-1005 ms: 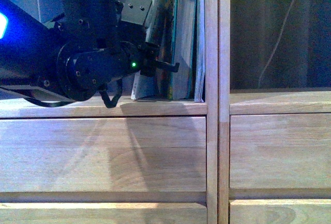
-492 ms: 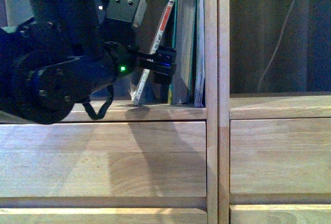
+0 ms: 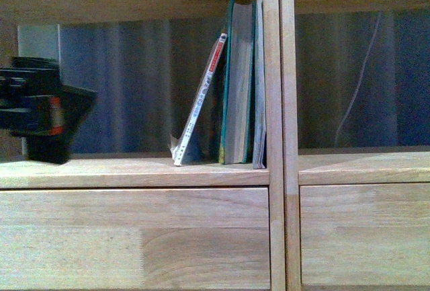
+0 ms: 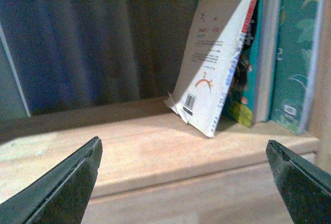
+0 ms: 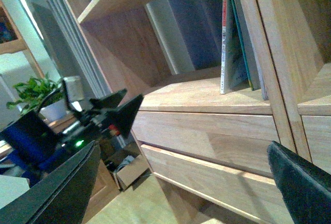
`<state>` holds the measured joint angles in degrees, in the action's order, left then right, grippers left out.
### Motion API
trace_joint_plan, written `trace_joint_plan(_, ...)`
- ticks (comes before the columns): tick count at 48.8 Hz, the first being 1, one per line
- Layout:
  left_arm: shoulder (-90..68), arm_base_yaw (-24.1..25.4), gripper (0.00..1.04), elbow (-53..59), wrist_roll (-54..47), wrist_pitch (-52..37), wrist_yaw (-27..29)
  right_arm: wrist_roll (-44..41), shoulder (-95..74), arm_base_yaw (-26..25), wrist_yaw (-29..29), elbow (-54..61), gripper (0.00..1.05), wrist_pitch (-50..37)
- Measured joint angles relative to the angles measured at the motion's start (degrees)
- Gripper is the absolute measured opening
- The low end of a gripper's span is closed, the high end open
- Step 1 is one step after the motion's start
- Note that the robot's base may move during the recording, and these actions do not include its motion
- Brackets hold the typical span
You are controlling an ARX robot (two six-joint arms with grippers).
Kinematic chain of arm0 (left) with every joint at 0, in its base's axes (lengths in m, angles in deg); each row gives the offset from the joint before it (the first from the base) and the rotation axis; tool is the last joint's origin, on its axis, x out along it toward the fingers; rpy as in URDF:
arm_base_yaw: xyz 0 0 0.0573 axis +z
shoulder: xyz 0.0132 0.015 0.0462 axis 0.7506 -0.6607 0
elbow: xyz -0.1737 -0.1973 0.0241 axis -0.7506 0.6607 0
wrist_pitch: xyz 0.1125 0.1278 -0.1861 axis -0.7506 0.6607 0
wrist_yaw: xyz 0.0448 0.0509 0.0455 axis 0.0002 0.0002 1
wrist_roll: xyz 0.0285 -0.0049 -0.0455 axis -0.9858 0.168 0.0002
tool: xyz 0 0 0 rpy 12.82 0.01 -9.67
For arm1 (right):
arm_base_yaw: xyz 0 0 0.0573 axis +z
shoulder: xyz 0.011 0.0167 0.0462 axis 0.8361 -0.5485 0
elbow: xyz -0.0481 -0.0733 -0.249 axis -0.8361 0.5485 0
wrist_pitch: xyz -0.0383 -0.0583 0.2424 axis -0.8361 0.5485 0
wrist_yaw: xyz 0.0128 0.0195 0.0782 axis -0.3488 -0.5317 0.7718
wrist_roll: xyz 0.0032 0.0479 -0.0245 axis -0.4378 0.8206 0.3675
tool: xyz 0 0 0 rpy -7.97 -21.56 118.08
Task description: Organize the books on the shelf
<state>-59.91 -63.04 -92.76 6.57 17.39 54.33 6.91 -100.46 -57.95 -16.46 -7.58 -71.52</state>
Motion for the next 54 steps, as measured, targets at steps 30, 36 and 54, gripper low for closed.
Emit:
trace_joint_plan(30,21.1,5.8,0.18,18.9,5.8,17.8,12.0,-31.8,12.9,1.4,-38.2,15.5,0.06,16.0)
trace_joint_plan(36,24.6,7.6,0.03,23.0,6.0,17.5,10.5,-32.4,15.1,1.4,-38.2,18.5,0.03,15.2)
trace_joint_plan(54,34.3,14.1,0.03,30.4,6.1,19.4,4.0,-32.5,24.7,1.3,-38.2,23.6,0.03,19.8)
